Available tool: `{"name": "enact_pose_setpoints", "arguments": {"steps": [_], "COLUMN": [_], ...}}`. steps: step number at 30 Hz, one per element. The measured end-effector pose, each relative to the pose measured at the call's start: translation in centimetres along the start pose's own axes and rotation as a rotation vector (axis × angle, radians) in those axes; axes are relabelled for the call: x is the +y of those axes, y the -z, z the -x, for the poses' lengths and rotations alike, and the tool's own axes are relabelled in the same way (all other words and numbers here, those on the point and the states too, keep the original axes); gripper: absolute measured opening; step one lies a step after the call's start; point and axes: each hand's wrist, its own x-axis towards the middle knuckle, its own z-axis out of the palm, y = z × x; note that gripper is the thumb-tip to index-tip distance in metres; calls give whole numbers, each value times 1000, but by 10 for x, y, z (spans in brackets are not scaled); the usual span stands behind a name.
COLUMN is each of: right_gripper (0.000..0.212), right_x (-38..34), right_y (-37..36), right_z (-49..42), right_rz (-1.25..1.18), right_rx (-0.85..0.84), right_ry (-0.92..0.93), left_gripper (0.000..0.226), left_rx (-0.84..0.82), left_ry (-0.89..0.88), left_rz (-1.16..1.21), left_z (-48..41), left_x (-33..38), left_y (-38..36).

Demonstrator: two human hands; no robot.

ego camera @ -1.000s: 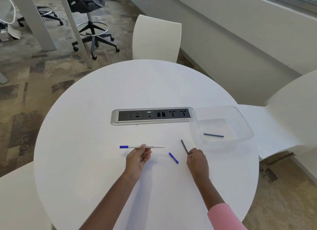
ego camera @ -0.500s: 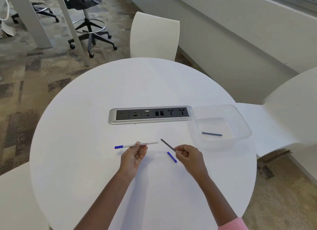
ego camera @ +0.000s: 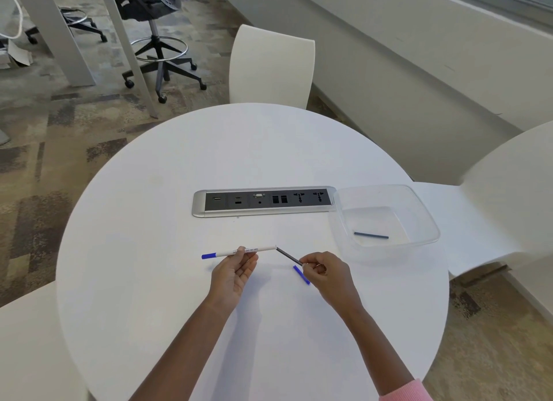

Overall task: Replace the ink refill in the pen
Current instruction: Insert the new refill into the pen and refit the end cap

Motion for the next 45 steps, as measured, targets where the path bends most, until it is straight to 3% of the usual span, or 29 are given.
{"name": "enact_pose_setpoints", "arguments": {"steps": [15, 33, 40, 45], "right_gripper": [25, 19, 13, 27], "right_x": [-6, -7, -16, -20], "right_y": [1, 11, -10, -18], "right_z": [4, -4, 0, 1], "right_rz": [-44, 165, 19, -79], "right_rx": [6, -56, -11, 59], "right_ry": [40, 221, 205, 203], "left_gripper": [16, 14, 12, 12], "left_rx": [16, -56, -73, -52], "left_ry": [-18, -62, 21, 116], "left_rz": [1, -157, -111, 35], "left_z": [-3, -5, 4, 9], "left_x": [4, 2, -7, -5], "left_y": [6, 7, -5, -11]}}
